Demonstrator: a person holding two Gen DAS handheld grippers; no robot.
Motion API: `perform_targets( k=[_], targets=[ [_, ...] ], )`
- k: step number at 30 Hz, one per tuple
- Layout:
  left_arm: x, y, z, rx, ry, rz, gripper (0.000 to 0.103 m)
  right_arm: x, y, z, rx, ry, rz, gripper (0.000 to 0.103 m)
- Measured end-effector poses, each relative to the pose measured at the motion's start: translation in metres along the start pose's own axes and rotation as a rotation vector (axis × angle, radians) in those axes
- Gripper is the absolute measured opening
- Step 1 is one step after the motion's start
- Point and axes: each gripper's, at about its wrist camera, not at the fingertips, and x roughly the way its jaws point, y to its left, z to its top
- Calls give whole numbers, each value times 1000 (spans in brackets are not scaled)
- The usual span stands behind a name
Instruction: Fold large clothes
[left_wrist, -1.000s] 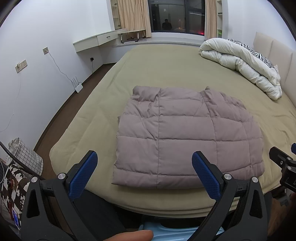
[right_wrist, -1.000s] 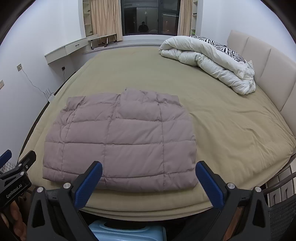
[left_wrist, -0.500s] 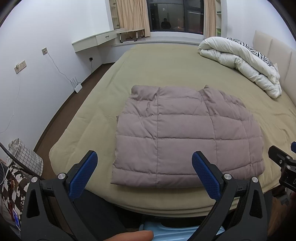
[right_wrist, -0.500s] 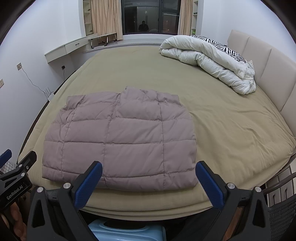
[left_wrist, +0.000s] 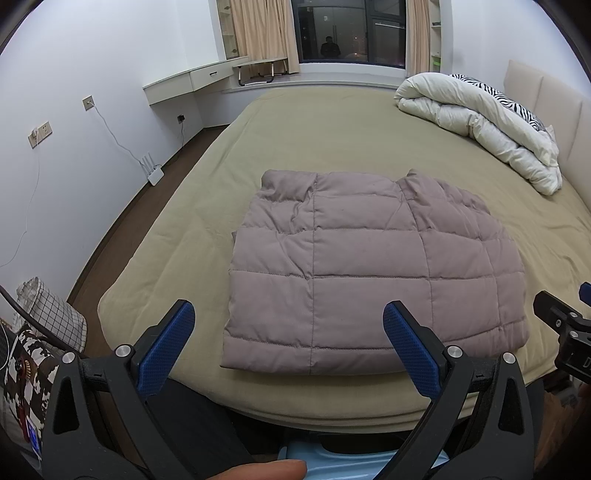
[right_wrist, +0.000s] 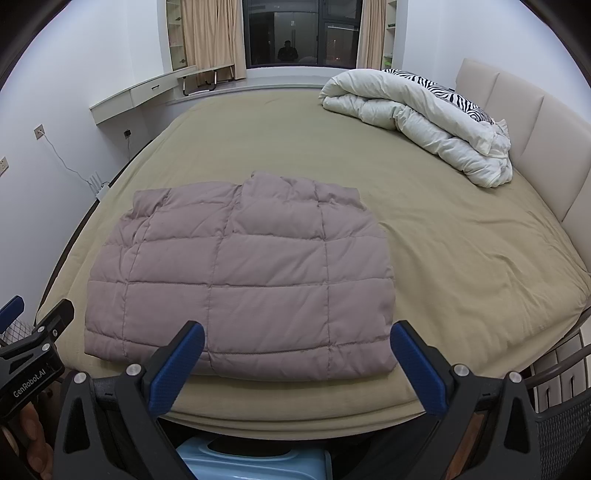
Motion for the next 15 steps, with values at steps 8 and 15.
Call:
perform_targets(
  k=[8, 15],
  targets=[
    [3, 2, 2, 5, 1, -3, 103, 1, 0, -1, -3, 1, 0, 103],
    [5, 3, 3, 8, 4, -5, 103, 1, -1, -1, -3, 3, 0, 103]
  ],
)
